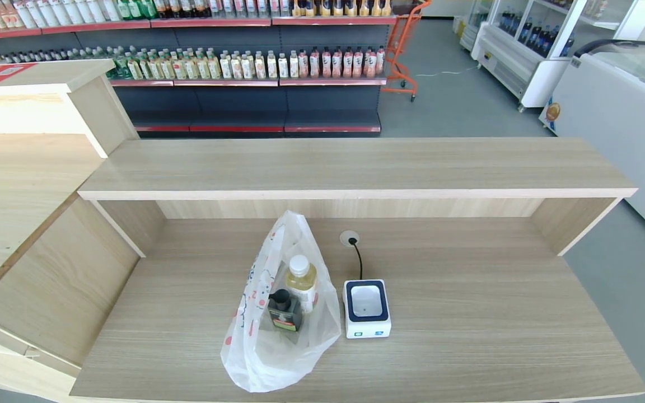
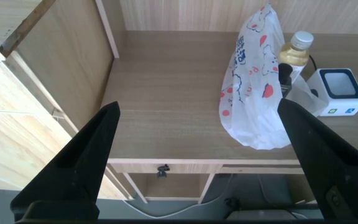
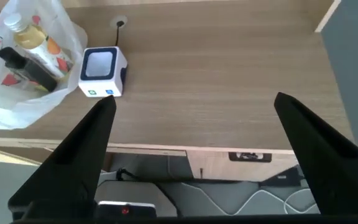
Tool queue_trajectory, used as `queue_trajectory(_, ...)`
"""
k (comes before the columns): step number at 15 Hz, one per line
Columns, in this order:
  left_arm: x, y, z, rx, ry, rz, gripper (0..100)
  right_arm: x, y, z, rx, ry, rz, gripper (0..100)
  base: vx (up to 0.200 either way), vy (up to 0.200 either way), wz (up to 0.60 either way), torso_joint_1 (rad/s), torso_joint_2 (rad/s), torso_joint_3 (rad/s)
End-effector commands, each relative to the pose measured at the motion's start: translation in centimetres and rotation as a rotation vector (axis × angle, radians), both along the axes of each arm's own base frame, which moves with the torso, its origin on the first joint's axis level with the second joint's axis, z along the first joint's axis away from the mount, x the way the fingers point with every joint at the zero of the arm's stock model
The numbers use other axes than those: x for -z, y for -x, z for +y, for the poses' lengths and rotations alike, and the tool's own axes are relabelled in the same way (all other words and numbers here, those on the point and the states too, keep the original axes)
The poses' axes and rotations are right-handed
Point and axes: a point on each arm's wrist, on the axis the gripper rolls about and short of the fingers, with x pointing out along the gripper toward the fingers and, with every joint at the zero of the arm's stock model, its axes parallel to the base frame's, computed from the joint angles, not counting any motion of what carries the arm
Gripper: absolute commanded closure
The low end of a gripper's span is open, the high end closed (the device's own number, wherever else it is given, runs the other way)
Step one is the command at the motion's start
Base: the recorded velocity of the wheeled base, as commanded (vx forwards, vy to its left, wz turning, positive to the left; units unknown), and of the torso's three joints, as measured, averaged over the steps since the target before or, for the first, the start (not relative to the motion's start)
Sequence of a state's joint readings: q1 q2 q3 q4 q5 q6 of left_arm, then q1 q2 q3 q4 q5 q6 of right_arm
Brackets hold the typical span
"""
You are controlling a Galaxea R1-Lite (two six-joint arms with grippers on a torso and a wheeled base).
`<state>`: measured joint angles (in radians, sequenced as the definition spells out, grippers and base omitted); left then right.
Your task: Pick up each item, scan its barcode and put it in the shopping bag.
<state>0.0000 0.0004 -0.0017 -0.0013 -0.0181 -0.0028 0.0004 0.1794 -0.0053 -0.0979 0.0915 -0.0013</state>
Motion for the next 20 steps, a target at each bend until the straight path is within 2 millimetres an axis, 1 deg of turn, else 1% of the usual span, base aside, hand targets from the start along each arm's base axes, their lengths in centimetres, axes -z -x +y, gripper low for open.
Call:
queue_trajectory(1,0.00,0.00,0.00,0.000,0.000,-0.001,0,1.01,1.50,-0.07,0.039,0.035,-0.120,0,0.000,0.000,0.00,0.000,0.00,0.000)
queue_trajectory(2,0.00,0.00,0.00,0.000,0.000,-0.001,0,1.39,1.49,-0.18,0.088,0.039,-0.082,0,0.000,0.000,0.00,0.000,0.00,0.000)
queue_trajectory(4,0.00,0.00,0.00,0.000,0.000,-0.001,0,1.42,1.49,-0.18,0.088,0.027,-0.079,0,0.000,0.000,0.00,0.000,0.00,0.000)
queue_trajectory(6,0.00,0.00,0.00,0.000,0.000,-0.001,0,1.43,1.49,-0.19,0.096,-0.021,-0.075,0,0.000,0.000,0.00,0.000,0.00,0.000)
queue_trajectory(9,0.00,0.00,0.00,0.000,0.000,-0.001,0,1.45,1.49,-0.18,0.088,0.014,-0.075,0,0.000,0.000,0.00,0.000,0.00,0.000)
queue_trajectory(10,0.00,0.00,0.00,0.000,0.000,-0.001,0,1.45,1.49,-0.19,0.094,-0.011,-0.074,0,0.000,0.000,0.00,0.000,0.00,0.000)
queue_trajectory(11,0.00,0.00,0.00,0.000,0.000,-0.001,0,1.46,1.49,-0.19,0.096,-0.011,-0.072,100,0.000,0.000,0.00,0.000,0.00,0.000)
queue_trajectory(14,0.00,0.00,0.00,0.000,0.002,0.000,0,1.46,1.49,-0.17,0.086,0.030,-0.074,100,0.000,0.000,0.00,0.000,0.00,0.000)
queue_trajectory(17,0.00,0.00,0.00,0.000,0.005,0.000,0,1.46,1.49,-0.19,0.096,-0.027,-0.072,100,0.000,0.000,0.00,0.000,0.00,0.000)
queue_trajectory(20,-0.03,-0.13,0.00,0.002,-0.001,0.016,0,1.46,1.49,-0.19,0.096,-0.024,-0.072,100,0.200,0.000,0.00,0.002,0.00,0.004)
